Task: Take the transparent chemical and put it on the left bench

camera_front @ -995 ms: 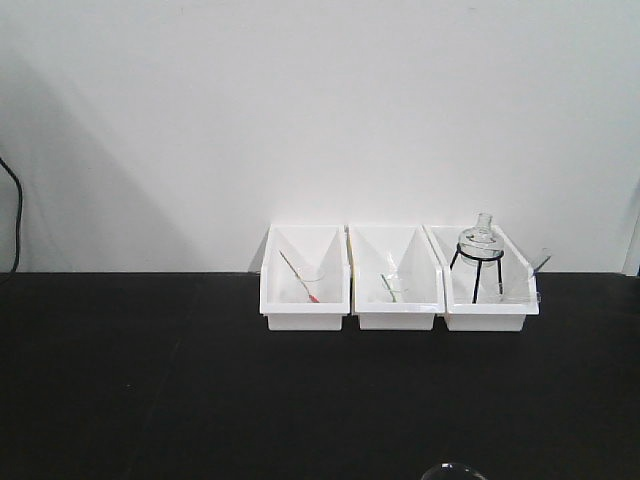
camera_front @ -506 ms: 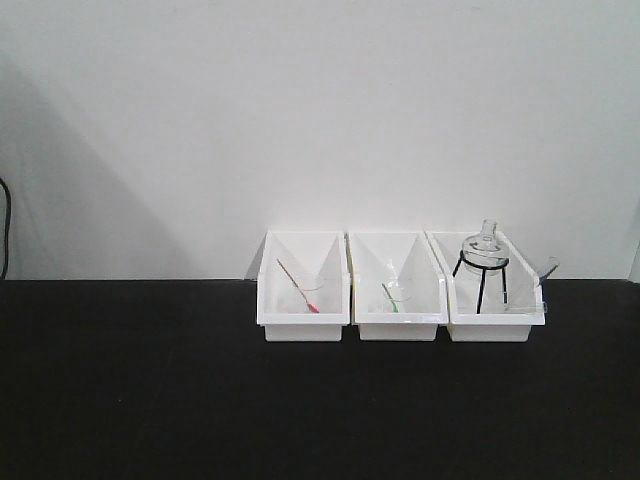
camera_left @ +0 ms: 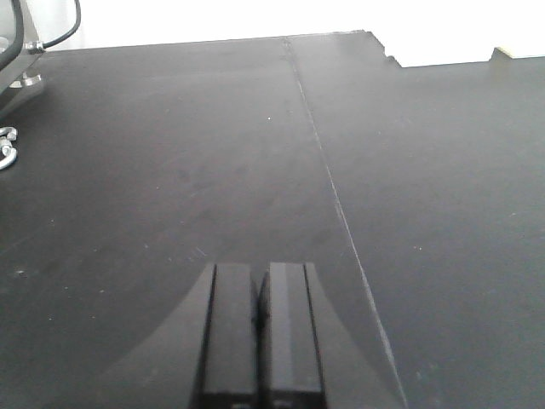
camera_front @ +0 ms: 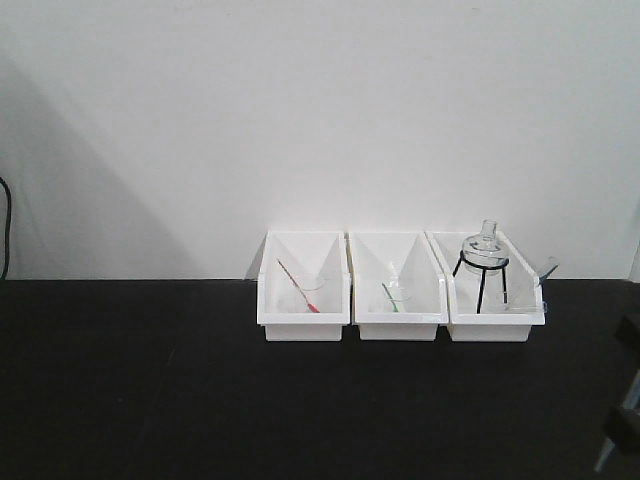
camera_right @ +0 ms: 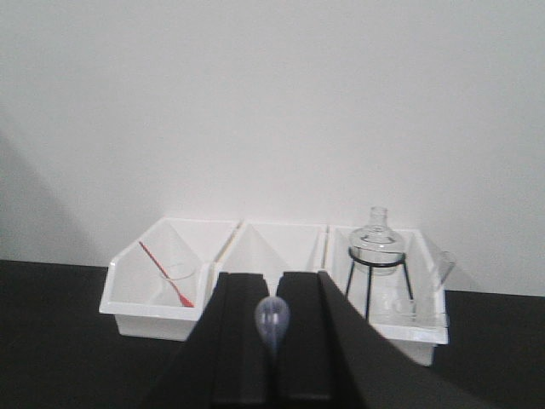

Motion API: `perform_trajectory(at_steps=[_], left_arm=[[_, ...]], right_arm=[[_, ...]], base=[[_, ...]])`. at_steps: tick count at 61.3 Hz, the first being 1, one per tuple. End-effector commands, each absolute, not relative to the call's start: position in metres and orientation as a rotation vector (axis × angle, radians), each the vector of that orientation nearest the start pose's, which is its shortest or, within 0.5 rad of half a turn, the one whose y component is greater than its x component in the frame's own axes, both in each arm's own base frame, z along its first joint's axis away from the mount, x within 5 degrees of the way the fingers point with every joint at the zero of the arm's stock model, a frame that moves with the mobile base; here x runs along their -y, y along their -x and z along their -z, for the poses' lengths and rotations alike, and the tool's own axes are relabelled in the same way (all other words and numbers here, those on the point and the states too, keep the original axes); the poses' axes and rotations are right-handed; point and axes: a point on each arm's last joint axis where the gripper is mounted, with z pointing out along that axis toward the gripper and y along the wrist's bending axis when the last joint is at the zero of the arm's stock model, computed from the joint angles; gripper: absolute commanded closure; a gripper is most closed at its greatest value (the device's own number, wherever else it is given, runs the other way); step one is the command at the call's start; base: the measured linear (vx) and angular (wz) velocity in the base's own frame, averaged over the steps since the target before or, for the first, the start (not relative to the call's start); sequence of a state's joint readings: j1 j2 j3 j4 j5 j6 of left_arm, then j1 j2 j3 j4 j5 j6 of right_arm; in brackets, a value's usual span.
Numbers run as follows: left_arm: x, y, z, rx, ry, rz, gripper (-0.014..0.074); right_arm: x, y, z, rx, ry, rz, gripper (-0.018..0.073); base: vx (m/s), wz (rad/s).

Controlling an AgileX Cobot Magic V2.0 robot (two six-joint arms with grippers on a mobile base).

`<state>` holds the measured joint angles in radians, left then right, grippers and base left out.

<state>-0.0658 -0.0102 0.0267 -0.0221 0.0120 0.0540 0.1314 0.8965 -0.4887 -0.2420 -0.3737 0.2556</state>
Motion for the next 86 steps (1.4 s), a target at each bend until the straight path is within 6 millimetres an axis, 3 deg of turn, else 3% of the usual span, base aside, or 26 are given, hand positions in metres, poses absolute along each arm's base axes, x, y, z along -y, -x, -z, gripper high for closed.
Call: perform_trajectory(at_steps=[1,13,34,42,48,62,69,78,86], left_arm=[[0.004,-0.055,-0.206,-1.429,-0.064,0.035,0.0600],[0.004,-0.055,-0.206,-1.429,-0.064,0.035,0.0600],[0.004,-0.055,-0.206,-1.429,-0.064,0.035,0.0600],[0.004,-0.055,-0.206,-1.429,-0.064,0.035,0.0600],[0.004,-0.055,-0.206,-1.429,-0.064,0.035,0.0600],[0.004,-0.055,-0.206,-1.429,-0.064,0.035,0.0600],[0.004,-0.055,-0.206,-1.429,-0.064,0.035,0.0600],[0.004,-0.055,-0.206,-1.429,-0.064,0.035,0.0600],[0.004,-0.055,-0.206,-1.429,-0.064,0.035,0.0600]], right_arm=[[-0.045,-0.202,-0.323,-1.384,0.229,-0.298,0.0561],[-0.075,-0.221,-0.289,-1.424,0.512,-0.519,0.0561],[-0.085,-0.241,-0.238,-1.649,0.595,-0.610,0.0551],[-0.086,-0.248,-0.223,-1.679,0.626,-0.605,0.0491],[-0.087,-0.250,-0.215,-1.705,0.632,-0.612,0.0385],[-0.088,-0.250,-0.212,-1.711,0.653,-0.618,0.0028],[-0.089,-0.250,-0.213,-1.699,0.662,-0.628,-0.0083],[-0.089,-0.248,-0.223,-1.645,0.612,-0.657,-0.0074],[-0.080,-0.242,-0.246,-1.615,0.523,-0.588,0.0042]], base=[[0.00,0.00],[0.00,0.00],[0.00,0.00],[0.00,0.00],[0.00,0.00],[0.00,0.00],[0.00,0.00],[0.00,0.00],[0.00,0.00]])
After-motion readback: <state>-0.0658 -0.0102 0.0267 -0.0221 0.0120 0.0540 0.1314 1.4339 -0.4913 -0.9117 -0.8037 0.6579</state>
